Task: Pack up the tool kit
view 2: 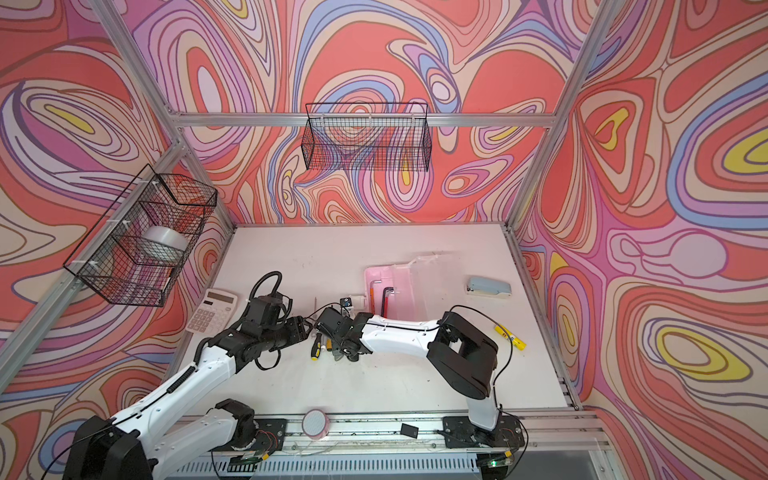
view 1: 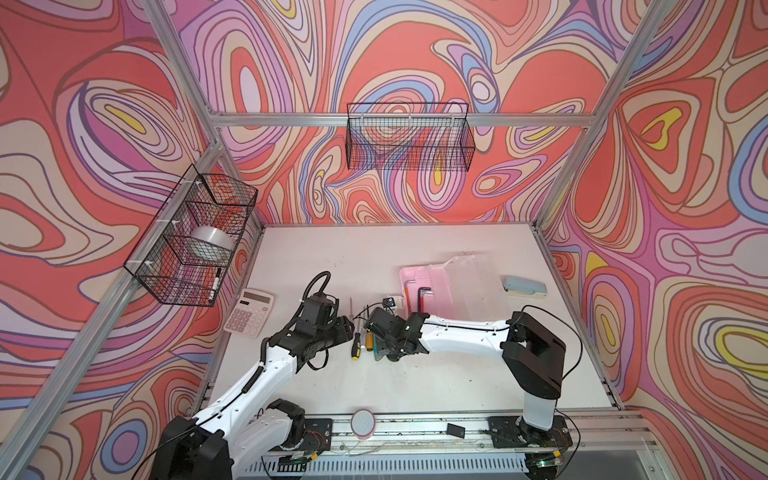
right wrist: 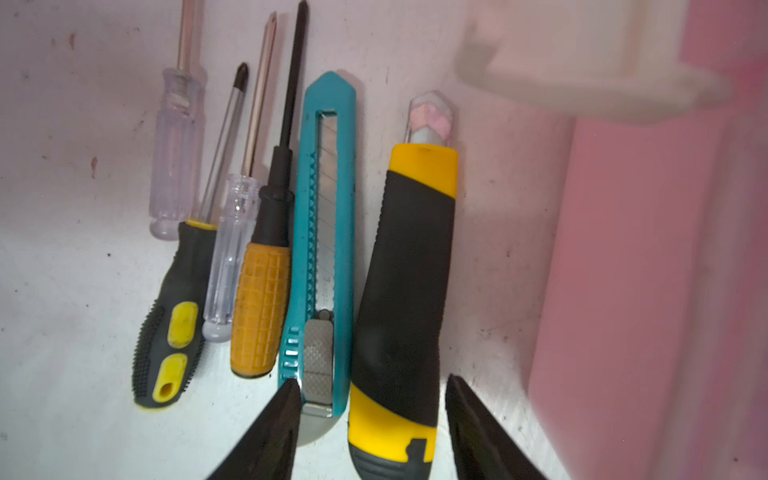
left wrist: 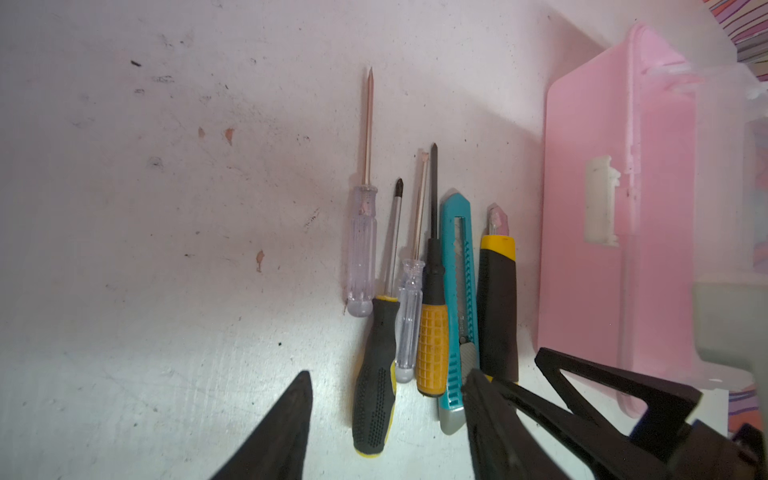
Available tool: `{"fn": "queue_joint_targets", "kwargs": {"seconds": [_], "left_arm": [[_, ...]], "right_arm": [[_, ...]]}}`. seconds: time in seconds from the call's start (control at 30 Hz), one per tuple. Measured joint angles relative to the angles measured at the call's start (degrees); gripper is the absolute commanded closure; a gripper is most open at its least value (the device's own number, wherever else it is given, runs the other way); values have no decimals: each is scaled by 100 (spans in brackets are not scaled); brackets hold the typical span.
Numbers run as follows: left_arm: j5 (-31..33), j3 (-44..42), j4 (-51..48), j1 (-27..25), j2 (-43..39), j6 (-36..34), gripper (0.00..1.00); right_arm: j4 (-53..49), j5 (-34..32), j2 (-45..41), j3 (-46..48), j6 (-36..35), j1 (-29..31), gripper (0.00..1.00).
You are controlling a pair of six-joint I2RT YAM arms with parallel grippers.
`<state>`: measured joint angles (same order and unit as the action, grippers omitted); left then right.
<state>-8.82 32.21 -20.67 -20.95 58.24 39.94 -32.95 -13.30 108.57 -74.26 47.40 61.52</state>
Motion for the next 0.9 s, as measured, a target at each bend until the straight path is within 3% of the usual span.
{"fn": "queue_joint_targets", "kwargs": {"seconds": [0.13,0.37,0.9], "left_arm": [[0,-11,42,0,2,20,41],[0,-31,101,0,11,17,41],[0,-125,210,7,79,20,42]], "right_arm": [[24,55,4,0,39,-90,51],[0,90,234,-129,0,-214,45],[20,140,415,-227,11,-258,50]]}}
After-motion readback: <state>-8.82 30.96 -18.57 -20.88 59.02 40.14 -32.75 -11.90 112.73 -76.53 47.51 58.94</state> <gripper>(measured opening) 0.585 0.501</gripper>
